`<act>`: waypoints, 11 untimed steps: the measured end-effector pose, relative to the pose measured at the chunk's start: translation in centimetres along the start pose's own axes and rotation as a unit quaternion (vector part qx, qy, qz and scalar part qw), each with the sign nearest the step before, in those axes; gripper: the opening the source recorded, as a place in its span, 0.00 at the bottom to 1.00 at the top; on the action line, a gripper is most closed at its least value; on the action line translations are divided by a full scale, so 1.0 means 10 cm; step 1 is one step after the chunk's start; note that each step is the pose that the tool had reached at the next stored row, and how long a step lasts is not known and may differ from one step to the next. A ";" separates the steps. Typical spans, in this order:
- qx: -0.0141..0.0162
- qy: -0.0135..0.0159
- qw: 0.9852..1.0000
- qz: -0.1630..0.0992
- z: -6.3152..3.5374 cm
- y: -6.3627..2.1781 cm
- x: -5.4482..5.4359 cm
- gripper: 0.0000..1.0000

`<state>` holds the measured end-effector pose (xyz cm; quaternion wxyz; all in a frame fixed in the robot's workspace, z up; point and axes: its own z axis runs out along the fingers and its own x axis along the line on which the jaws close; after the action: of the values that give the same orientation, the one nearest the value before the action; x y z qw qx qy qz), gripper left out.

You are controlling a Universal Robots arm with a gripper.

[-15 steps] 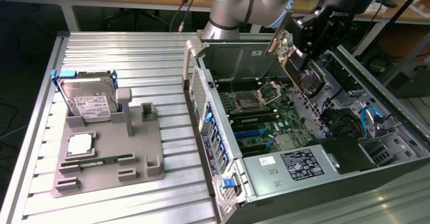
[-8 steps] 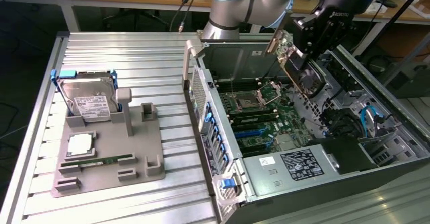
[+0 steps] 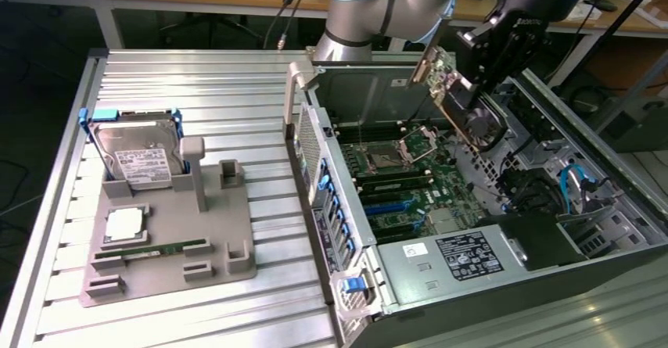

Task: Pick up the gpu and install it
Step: 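Insert the gpu into the slot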

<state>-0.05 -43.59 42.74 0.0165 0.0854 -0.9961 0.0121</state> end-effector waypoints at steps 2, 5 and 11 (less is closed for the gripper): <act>0.000 0.000 1.000 -0.012 0.000 0.003 0.00 0.27; 0.001 -0.001 1.000 -0.029 0.000 0.012 0.00 0.27; 0.002 -0.001 0.998 -0.057 0.000 0.025 0.00 0.27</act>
<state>-0.05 -43.34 42.74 0.0158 0.1417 -0.9897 0.0131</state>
